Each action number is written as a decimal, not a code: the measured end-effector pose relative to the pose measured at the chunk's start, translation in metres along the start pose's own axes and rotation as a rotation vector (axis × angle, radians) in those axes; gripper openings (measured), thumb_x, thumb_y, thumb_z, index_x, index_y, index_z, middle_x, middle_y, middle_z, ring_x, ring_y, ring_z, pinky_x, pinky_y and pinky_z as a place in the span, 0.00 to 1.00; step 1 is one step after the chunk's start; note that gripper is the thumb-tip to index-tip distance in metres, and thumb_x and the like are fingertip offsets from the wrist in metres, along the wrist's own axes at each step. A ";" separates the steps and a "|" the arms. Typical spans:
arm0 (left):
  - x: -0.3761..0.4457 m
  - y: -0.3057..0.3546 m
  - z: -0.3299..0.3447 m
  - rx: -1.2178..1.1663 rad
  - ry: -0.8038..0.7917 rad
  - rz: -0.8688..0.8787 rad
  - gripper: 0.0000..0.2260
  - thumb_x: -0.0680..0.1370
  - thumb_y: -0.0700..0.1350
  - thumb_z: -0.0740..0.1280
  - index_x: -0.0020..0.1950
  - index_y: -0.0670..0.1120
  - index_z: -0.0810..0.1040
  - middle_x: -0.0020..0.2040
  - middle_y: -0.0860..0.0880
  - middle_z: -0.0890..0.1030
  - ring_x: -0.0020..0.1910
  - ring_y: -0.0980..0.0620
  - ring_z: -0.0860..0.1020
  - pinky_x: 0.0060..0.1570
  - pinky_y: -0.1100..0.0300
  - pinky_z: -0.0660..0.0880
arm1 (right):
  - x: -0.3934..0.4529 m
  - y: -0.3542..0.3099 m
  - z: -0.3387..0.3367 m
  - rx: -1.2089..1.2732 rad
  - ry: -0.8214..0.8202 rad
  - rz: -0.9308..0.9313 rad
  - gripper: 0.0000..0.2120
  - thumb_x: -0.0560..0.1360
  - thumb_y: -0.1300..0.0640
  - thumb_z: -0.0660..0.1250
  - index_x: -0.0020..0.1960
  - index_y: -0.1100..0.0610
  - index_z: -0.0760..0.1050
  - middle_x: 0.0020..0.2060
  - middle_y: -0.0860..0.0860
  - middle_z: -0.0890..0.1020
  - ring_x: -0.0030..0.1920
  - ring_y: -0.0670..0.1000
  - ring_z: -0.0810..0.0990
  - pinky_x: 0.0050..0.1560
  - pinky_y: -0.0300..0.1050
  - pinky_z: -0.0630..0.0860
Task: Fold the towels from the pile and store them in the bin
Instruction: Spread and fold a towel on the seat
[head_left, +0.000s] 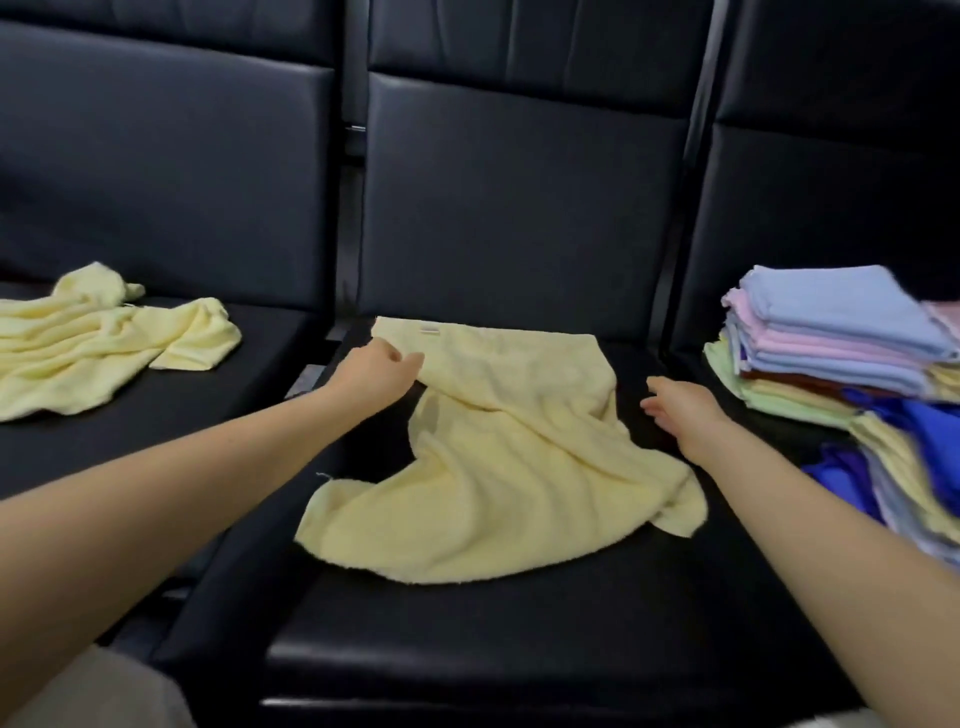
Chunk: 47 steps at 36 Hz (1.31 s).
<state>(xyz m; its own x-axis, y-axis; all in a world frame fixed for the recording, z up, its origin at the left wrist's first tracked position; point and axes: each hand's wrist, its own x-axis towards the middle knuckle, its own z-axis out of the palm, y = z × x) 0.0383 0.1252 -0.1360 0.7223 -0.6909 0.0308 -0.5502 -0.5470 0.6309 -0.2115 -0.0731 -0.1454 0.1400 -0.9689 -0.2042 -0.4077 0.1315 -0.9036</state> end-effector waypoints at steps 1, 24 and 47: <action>-0.013 -0.004 -0.001 -0.012 -0.036 -0.006 0.17 0.81 0.55 0.57 0.50 0.43 0.75 0.47 0.44 0.77 0.55 0.41 0.78 0.48 0.54 0.71 | -0.009 0.005 -0.006 -0.064 -0.012 -0.015 0.18 0.80 0.50 0.63 0.54 0.66 0.77 0.53 0.59 0.81 0.61 0.58 0.77 0.66 0.51 0.72; -0.143 -0.008 -0.009 0.133 -0.255 0.433 0.19 0.82 0.50 0.56 0.33 0.44 0.66 0.31 0.51 0.67 0.32 0.54 0.64 0.34 0.57 0.61 | -0.141 0.032 -0.058 0.344 -0.315 -0.218 0.08 0.77 0.60 0.67 0.56 0.59 0.79 0.50 0.54 0.84 0.52 0.52 0.82 0.57 0.49 0.77; -0.096 -0.016 -0.021 -0.340 -0.187 -0.156 0.19 0.78 0.60 0.64 0.58 0.46 0.77 0.48 0.52 0.78 0.45 0.53 0.76 0.43 0.61 0.70 | -0.108 0.038 -0.065 -0.030 -0.179 -0.046 0.20 0.71 0.48 0.75 0.58 0.58 0.77 0.52 0.54 0.83 0.54 0.53 0.81 0.53 0.48 0.78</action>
<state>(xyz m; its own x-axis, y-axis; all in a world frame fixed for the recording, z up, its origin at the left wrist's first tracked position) -0.0132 0.2102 -0.1325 0.6804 -0.7030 -0.2068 -0.2480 -0.4865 0.8377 -0.3010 0.0229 -0.1334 0.3164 -0.9206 -0.2289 -0.4238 0.0787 -0.9023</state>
